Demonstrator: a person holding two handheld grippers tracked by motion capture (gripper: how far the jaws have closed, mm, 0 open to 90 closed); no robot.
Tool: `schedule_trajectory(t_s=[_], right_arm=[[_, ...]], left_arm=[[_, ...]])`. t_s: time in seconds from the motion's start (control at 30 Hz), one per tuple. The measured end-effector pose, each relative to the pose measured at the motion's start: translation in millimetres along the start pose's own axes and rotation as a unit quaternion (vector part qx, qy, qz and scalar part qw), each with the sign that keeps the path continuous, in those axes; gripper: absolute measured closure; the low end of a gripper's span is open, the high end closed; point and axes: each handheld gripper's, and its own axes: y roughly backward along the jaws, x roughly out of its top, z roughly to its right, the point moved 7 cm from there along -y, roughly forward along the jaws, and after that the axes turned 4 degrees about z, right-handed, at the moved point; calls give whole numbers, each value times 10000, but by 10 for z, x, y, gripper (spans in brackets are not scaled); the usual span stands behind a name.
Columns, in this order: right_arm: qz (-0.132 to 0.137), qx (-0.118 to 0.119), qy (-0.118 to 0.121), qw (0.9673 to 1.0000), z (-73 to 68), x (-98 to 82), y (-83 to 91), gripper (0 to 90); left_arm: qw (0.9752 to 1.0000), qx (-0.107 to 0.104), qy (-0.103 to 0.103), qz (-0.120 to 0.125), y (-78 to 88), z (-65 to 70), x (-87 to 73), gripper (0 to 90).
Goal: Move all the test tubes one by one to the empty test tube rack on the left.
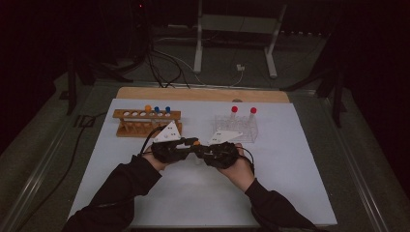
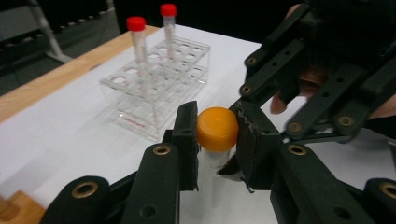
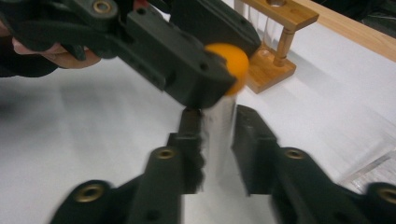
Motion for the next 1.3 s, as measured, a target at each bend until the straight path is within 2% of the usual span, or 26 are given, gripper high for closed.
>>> schedule_trajectory(t_s=[0.13,0.27,0.67,0.77,0.9,1.0,1.17,1.3], right_arm=[[107,-70,-27,9999,41,7,58,595],[189,-176,-17,9997,75,6,119,508],[452,-188,-198,9986,113,-2,252,221],[497,-298,-210,9981,136,9,270,150],[528,-397,-286,9974,169,27,293,50],[559,-299,-289,9976,175,33,319,2],[582,-267,-294,9975,181,37,350,2],[589,-248,-209,9977,169,43,358,2]], left_arm=[[9999,95,-32,-21,80,-50,9,720],[9998,176,23,-24,181,-107,11,720],[9974,714,78,33,566,-389,71,720],[9962,869,80,65,684,-505,120,720],[9933,1151,97,62,832,-710,171,719],[9903,1373,184,110,927,-875,196,720],[9844,1733,270,126,1045,-1116,199,719],[9795,1990,299,123,1099,-1278,205,719]])
